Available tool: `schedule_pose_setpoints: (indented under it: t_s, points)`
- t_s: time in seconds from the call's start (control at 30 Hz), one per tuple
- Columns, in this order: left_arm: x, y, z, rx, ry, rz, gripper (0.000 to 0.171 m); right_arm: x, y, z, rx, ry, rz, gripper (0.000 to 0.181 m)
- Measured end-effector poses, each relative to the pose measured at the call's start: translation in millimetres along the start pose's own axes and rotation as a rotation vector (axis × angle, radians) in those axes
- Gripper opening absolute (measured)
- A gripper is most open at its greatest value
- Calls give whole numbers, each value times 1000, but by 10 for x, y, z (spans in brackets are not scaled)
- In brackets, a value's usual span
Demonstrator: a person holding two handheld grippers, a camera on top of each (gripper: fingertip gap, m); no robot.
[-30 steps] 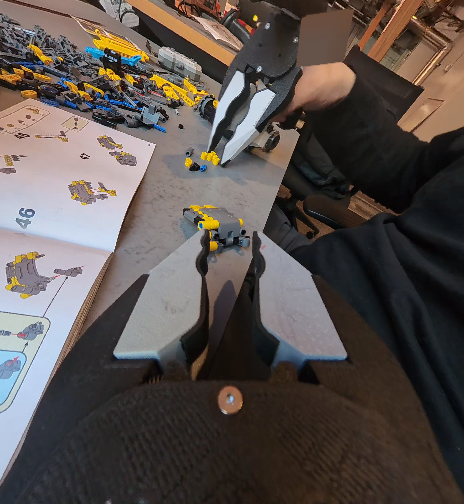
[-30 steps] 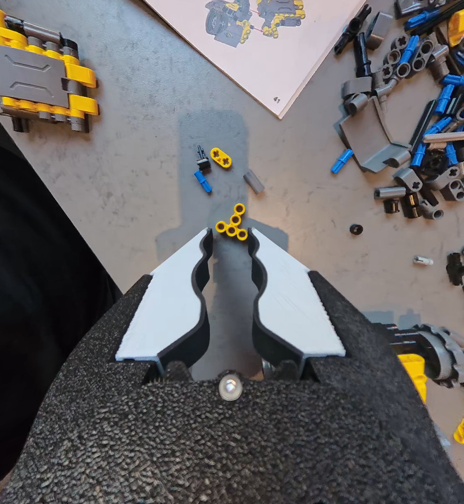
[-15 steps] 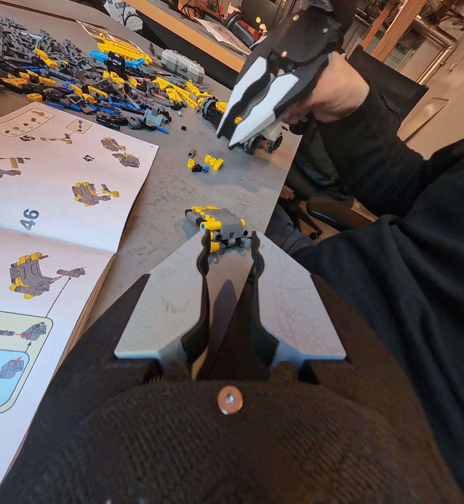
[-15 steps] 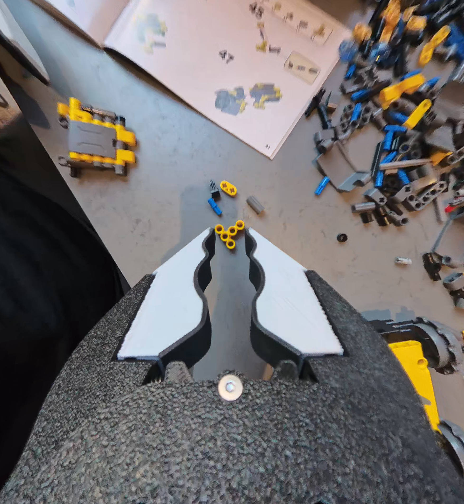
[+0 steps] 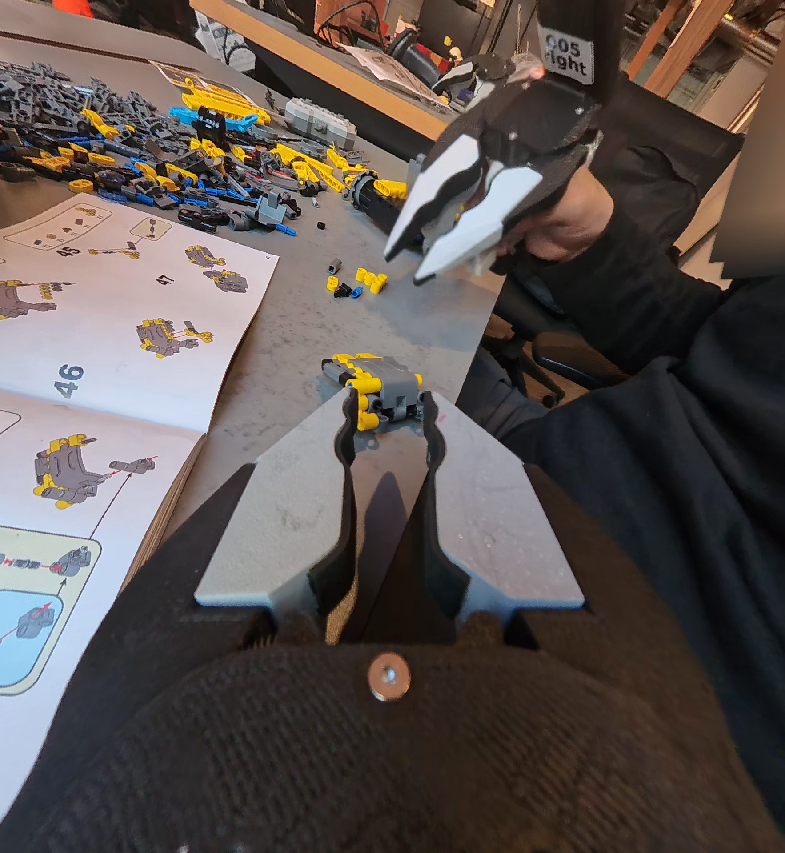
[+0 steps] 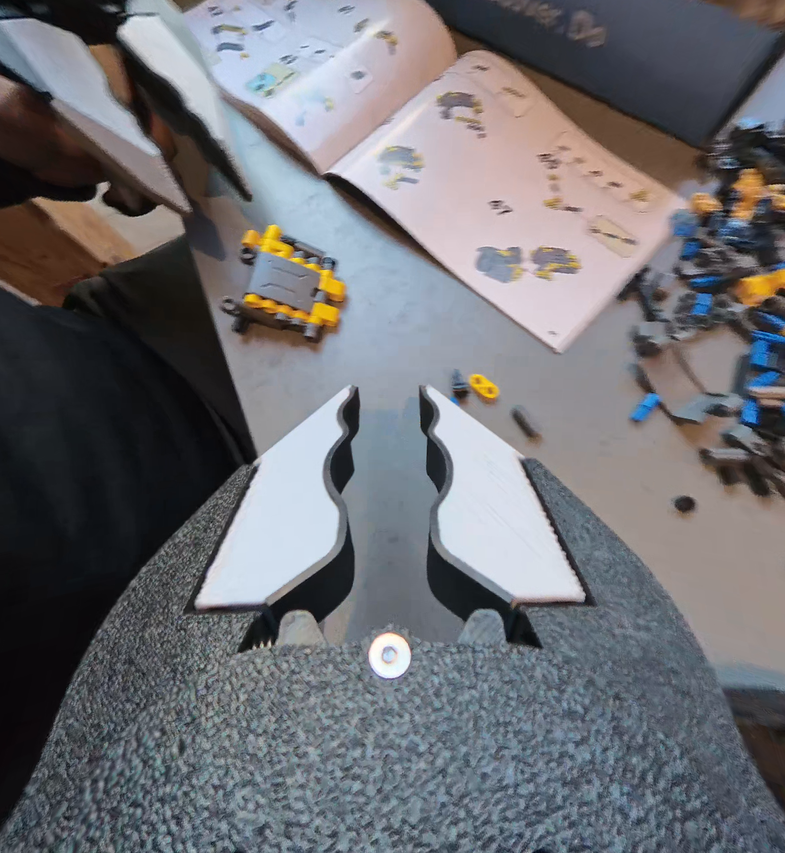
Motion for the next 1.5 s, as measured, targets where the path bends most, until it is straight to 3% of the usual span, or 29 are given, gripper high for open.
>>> schedule_pose_setpoints:
  t_s: [0.13, 0.27, 0.57, 0.63, 0.77, 0.93, 1.1, 1.17, 1.27, 1.5]
  points:
    - [18, -3, -7, 5, 29, 2, 28, -235, 194, 2, -42, -74, 74, 27]
    - [47, -22, 8, 44, 23, -7, 39, -346, 351, 31, -46, -79, 84, 42]
    - [61, -63, 47, 109, 21, 18, 44, -402, 704, 230, -56, -161, 55, 30]
    - [71, -76, 52, 118, 28, 19, 44, -382, 752, 289, -53, -159, 51, 37]
    - [111, -108, 58, 132, 61, 30, 43, -331, 582, 320, -1, -195, -8, 36]
    - [162, -115, 69, 129, 93, 89, 43, -163, 222, 125, 150, -66, -49, 36]
    - [233, -93, 149, 126, 192, 290, 45, -73, 43, -128, 214, -28, -148, 30]
    - [265, -48, 222, 95, 151, 388, 48, -49, 13, -174, 194, -23, -163, 22]
    - [403, 87, 354, 76, 121, 426, 52, 16, -9, -225, 177, -11, -216, 20]
    - [415, 462, 307, -171, 196, 452, 56, 118, 63, -226, 103, 15, -201, 21]
Point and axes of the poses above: each gripper's, where its closed fingertips meet, y out along the fingers, z out of its top, x = y × z across the jaws, the point moved 10 cm from there along -y, back along the fingers, and after that the axes turned 1 degree about z, right-handed, at the moved point
